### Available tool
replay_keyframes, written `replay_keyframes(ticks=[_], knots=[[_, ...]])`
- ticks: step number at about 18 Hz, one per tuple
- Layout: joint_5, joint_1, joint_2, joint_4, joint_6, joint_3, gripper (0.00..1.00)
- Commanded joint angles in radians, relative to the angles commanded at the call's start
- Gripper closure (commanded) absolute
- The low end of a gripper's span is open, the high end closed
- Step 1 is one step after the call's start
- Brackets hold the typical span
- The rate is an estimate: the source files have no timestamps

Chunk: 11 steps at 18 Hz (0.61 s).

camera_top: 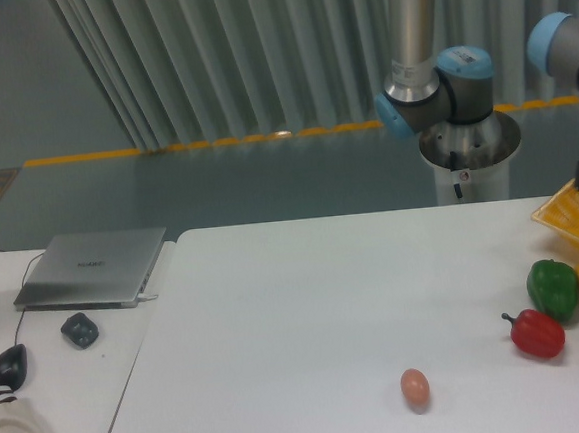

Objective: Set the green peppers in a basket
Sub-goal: 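Lower the open gripper from the basket toward the green pepper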

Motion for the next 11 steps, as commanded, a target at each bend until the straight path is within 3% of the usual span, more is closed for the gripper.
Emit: replay_keyframes(ticks=[3,5,6,7,11], knots=[[0.009,-0.034,0.0,0.002,-0.009,-0.046,0.0],[0.008,-0.035,0.002,0.003,-0.07,-0.074,0.0],[0.005,-0.046,-0.001,0.003,-0.162,-0.092,0.0],[0.005,-0.067,-0.017,0.006,-0.236,-0.098,0.0],[-0.003,-0.069,-0.044,0.032,-0.317,-0.095,0.0]])
